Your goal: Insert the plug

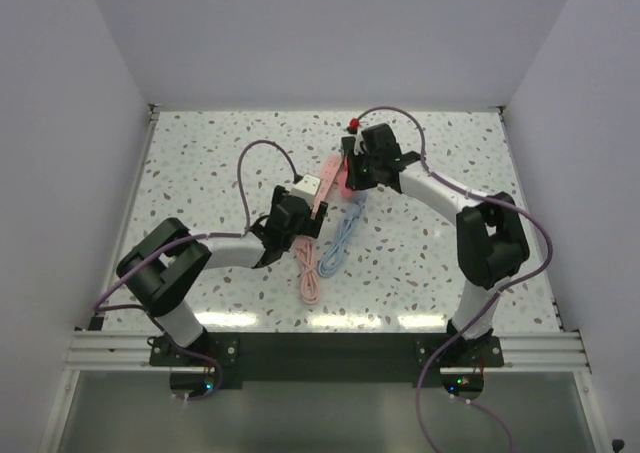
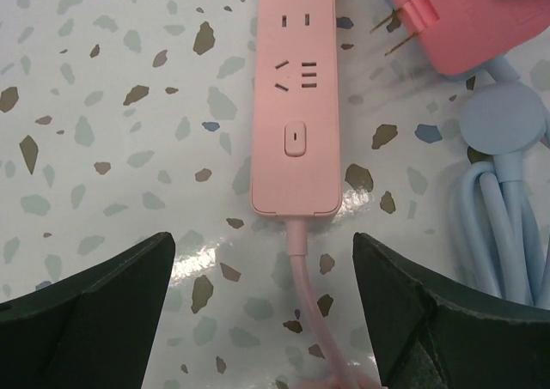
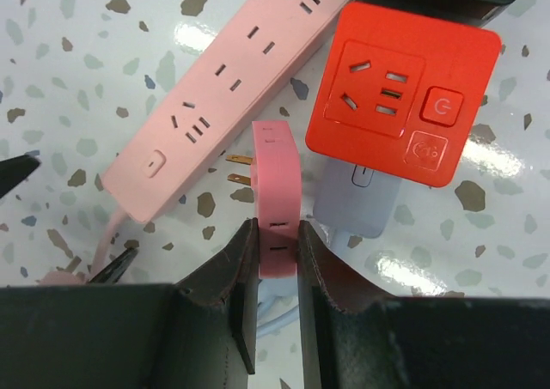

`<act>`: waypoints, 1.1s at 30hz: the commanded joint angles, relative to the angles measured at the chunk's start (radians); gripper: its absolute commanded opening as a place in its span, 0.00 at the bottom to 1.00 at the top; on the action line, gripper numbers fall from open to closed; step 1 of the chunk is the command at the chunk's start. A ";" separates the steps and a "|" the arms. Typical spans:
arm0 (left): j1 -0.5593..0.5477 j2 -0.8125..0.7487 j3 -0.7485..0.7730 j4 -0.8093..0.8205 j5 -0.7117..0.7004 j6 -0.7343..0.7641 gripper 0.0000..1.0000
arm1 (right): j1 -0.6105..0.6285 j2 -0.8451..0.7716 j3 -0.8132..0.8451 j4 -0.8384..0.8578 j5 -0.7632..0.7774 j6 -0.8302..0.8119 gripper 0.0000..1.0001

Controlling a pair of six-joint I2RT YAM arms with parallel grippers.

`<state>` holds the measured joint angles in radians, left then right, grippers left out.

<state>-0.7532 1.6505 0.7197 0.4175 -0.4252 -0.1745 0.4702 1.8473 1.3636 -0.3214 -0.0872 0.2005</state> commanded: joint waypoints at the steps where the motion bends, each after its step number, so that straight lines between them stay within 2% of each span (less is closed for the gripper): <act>1: 0.015 0.043 -0.017 0.095 0.055 -0.026 0.90 | 0.004 -0.101 0.048 -0.018 0.015 -0.019 0.00; 4: 0.023 0.060 -0.028 0.107 0.039 -0.034 0.89 | 0.010 -0.137 0.037 -0.041 0.009 -0.029 0.00; 7: 0.025 -0.044 -0.089 0.204 0.066 -0.005 0.90 | 0.013 -0.207 -0.006 -0.028 -0.012 -0.033 0.00; 9: 0.038 -0.093 -0.103 0.233 0.135 0.004 0.91 | 0.013 -0.240 -0.032 -0.027 -0.049 -0.042 0.00; 12: 0.096 -0.211 -0.153 0.335 0.363 -0.037 0.92 | 0.013 -0.304 -0.053 -0.038 -0.149 -0.061 0.00; 16: 0.169 -0.270 -0.175 0.479 0.693 -0.152 0.92 | 0.013 -0.379 -0.093 -0.019 -0.293 -0.076 0.00; 22: 0.210 -0.270 -0.154 0.637 0.963 -0.287 0.92 | 0.013 -0.468 -0.158 0.037 -0.472 -0.076 0.00; 26: 0.241 -0.221 -0.160 0.805 1.098 -0.423 0.92 | 0.013 -0.488 -0.173 0.056 -0.540 -0.078 0.00; 33: 0.242 -0.169 -0.166 0.900 1.183 -0.491 0.89 | 0.013 -0.504 -0.195 0.099 -0.657 -0.081 0.00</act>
<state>-0.5072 1.4681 0.5579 1.1770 0.6521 -0.5961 0.4774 1.3804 1.1698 -0.3008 -0.6365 0.1329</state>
